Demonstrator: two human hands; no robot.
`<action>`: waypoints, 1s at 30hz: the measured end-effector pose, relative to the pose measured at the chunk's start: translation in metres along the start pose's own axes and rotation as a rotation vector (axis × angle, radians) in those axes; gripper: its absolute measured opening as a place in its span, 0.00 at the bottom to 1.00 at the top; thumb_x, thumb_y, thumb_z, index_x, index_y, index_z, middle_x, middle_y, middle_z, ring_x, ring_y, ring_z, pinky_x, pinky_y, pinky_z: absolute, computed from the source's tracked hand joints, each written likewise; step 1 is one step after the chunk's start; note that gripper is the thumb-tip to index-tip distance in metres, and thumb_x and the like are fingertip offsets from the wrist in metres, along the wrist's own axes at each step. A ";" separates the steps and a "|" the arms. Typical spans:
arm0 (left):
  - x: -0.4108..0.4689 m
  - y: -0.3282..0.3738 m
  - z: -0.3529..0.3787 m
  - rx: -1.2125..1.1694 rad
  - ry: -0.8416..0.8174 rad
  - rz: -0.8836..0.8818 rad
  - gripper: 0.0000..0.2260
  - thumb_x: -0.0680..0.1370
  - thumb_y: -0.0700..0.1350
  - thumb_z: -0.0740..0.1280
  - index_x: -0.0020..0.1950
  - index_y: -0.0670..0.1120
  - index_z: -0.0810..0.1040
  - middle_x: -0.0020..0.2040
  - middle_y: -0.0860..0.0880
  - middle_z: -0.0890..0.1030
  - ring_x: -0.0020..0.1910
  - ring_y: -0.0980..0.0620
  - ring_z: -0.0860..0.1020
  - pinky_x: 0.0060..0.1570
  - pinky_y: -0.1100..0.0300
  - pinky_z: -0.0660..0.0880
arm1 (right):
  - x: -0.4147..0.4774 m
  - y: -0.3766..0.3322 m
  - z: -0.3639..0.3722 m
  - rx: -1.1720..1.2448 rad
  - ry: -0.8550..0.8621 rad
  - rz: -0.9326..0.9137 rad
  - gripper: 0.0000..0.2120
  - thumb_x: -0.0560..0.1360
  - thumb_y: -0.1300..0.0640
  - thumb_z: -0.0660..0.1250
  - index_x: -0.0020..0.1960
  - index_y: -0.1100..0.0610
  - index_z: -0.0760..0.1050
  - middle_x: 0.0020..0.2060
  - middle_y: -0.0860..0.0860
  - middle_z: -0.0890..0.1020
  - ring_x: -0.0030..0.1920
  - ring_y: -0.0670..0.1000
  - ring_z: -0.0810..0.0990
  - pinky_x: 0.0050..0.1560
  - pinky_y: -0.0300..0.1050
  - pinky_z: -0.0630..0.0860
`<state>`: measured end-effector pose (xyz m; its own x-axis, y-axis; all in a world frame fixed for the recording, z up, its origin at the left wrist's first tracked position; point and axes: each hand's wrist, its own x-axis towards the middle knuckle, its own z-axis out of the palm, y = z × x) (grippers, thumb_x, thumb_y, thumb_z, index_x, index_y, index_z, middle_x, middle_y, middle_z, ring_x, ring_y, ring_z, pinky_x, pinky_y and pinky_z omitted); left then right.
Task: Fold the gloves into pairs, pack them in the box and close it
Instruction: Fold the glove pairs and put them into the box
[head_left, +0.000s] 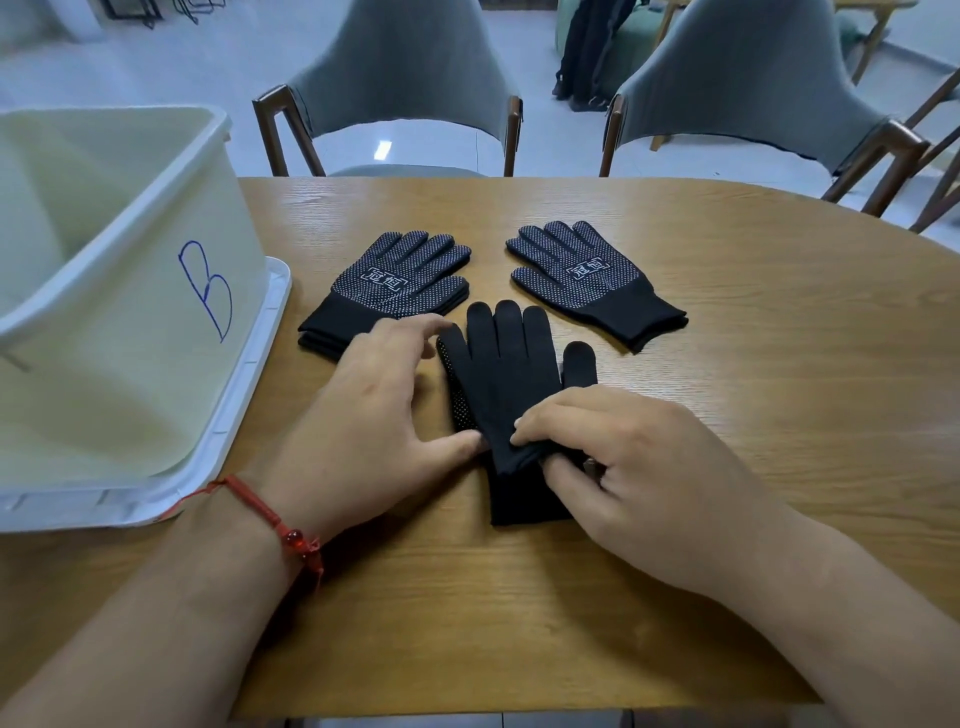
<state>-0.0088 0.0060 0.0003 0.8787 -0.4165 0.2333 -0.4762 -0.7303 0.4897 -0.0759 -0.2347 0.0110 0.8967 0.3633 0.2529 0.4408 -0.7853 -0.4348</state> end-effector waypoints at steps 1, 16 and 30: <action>0.000 0.001 -0.001 0.025 -0.007 0.025 0.36 0.68 0.68 0.68 0.74 0.56 0.69 0.61 0.59 0.72 0.62 0.57 0.72 0.62 0.66 0.65 | 0.000 0.000 0.000 0.010 0.000 0.000 0.14 0.80 0.51 0.60 0.59 0.45 0.83 0.54 0.37 0.84 0.56 0.42 0.82 0.57 0.46 0.79; 0.000 -0.001 -0.008 -0.018 -0.040 0.112 0.06 0.76 0.51 0.75 0.52 0.57 0.84 0.52 0.59 0.77 0.50 0.61 0.77 0.50 0.72 0.69 | 0.001 0.009 -0.006 0.181 0.008 -0.074 0.07 0.79 0.58 0.75 0.56 0.51 0.86 0.53 0.40 0.86 0.57 0.44 0.85 0.56 0.46 0.80; -0.003 0.011 -0.012 -0.024 -0.116 0.260 0.12 0.75 0.38 0.71 0.53 0.53 0.82 0.59 0.58 0.78 0.61 0.56 0.77 0.63 0.61 0.73 | -0.003 0.007 -0.014 0.020 -0.214 -0.128 0.10 0.76 0.39 0.75 0.53 0.42 0.82 0.63 0.35 0.80 0.64 0.39 0.77 0.60 0.36 0.74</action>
<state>-0.0164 0.0062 0.0150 0.7164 -0.6488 0.2566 -0.6833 -0.5781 0.4459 -0.0765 -0.2483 0.0195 0.8210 0.5583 0.1194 0.5499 -0.7168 -0.4288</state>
